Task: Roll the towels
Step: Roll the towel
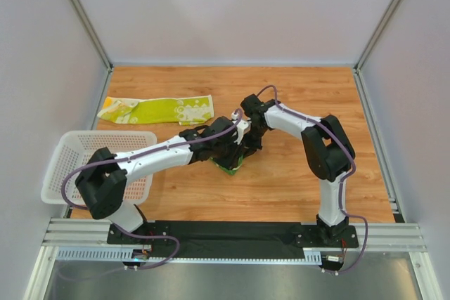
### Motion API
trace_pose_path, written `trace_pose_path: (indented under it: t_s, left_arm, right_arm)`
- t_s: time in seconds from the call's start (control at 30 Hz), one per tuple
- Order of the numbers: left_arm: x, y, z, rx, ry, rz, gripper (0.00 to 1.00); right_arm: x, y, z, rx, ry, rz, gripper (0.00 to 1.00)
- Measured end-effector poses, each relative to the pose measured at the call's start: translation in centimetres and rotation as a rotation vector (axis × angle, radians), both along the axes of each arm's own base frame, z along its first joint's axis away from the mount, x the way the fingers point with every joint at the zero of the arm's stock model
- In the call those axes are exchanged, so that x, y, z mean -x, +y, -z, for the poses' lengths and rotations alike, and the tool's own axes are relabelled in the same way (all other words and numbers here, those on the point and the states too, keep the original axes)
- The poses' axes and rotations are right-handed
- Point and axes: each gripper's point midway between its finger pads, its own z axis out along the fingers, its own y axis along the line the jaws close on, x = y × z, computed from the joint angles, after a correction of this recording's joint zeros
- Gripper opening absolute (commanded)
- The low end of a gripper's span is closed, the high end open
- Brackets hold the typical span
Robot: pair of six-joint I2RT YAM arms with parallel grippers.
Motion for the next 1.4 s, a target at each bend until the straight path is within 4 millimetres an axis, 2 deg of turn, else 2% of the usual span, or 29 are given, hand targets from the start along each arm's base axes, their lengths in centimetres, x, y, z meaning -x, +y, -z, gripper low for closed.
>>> trace_pose_path:
  t_s: [0.4, 0.7, 0.97, 1.07, 1.23, 1.27, 1.4]
  left_arm:
    - [0.7, -1.5, 3.0, -0.085, -0.037, 0.074, 0.48]
    - [-0.1, 0.1, 7.4, -0.230, -0.057, 0.027, 0.48]
    - [-0.5, 0.3, 7.6, -0.249, -0.099, 0.008, 0.47]
    - [-0.6, 0.5, 7.9, -0.250, -0.108, 0.002, 0.43]
    - [-1.0, 0.8, 8.3, -0.248, -0.141, -0.015, 0.26]
    - [-1.0, 0.8, 8.3, -0.246, -0.146, -0.016, 0.20]
    - [-1.0, 0.7, 8.1, -0.237, -0.150, -0.011, 0.10]
  right_arm:
    - [0.6, 0.3, -0.5, -0.017, 0.038, 0.007, 0.00]
    - [0.7, 0.4, -0.5, -0.030, 0.056, 0.010, 0.00]
    - [0.8, 0.5, -0.6, -0.040, 0.062, 0.011, 0.00]
    - [0.8, 0.6, -0.6, -0.045, 0.067, 0.010, 0.00]
    - [1.0, 0.6, -0.2, -0.049, 0.089, 0.010, 0.00]
    - [1.0, 0.6, -0.2, -0.053, 0.094, 0.011, 0.00]
    - [1.1, 0.6, -0.2, -0.066, 0.104, 0.009, 0.00]
